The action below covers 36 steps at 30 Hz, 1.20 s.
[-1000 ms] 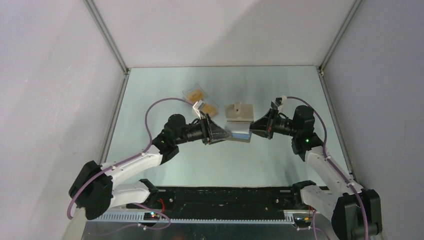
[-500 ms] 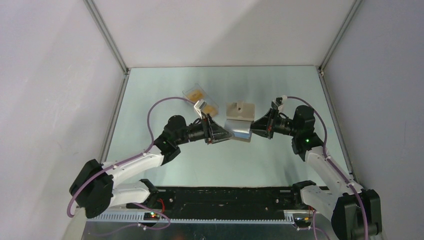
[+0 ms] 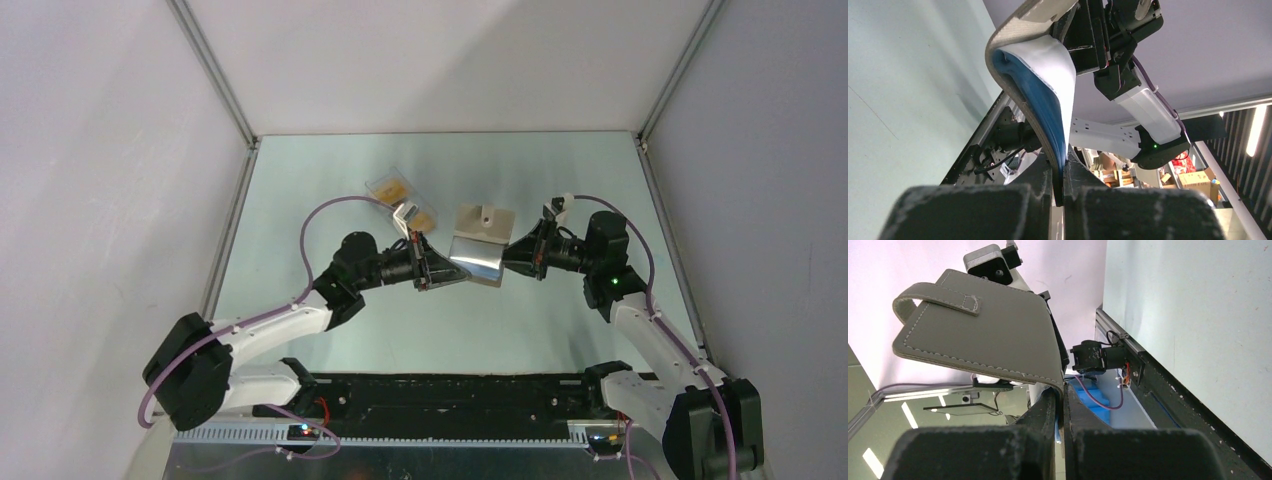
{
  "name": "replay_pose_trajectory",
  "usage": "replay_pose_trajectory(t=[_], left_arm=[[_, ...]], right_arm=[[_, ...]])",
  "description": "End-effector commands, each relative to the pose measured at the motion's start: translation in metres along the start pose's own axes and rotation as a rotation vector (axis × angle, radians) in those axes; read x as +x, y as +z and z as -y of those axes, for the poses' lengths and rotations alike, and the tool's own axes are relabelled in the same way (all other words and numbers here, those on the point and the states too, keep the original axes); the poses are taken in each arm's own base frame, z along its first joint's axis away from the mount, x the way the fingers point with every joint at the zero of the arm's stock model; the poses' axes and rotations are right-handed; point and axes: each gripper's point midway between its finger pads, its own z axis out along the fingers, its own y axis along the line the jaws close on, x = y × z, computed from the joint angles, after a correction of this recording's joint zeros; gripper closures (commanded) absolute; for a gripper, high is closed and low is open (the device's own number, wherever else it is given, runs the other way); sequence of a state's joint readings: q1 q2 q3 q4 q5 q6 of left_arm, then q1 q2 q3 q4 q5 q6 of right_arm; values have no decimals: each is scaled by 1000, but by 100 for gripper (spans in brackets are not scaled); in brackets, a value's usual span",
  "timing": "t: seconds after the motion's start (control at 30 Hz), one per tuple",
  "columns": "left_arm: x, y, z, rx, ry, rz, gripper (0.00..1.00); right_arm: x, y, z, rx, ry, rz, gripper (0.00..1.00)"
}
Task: Put the credit cards into the card holder
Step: Open the card holder at the center of the board.
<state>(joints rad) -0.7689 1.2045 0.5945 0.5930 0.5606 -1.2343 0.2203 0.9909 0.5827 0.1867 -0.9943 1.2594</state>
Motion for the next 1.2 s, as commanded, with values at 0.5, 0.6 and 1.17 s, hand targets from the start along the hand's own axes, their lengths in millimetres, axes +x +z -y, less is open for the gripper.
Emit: replay_pose_trajectory(t=[0.5, 0.6, 1.17], left_arm=[[0, 0, 22, 71, 0, -11, 100], [0, -1, 25, 79, 4, -15, 100], [11, 1, 30, 93, 11, -49, 100]], right_arm=[[-4, 0, -16, -61, -130, 3, 34], [-10, 4, -12, -58, -128, 11, 34], [-25, 12, -9, -75, -147, 38, 77]])
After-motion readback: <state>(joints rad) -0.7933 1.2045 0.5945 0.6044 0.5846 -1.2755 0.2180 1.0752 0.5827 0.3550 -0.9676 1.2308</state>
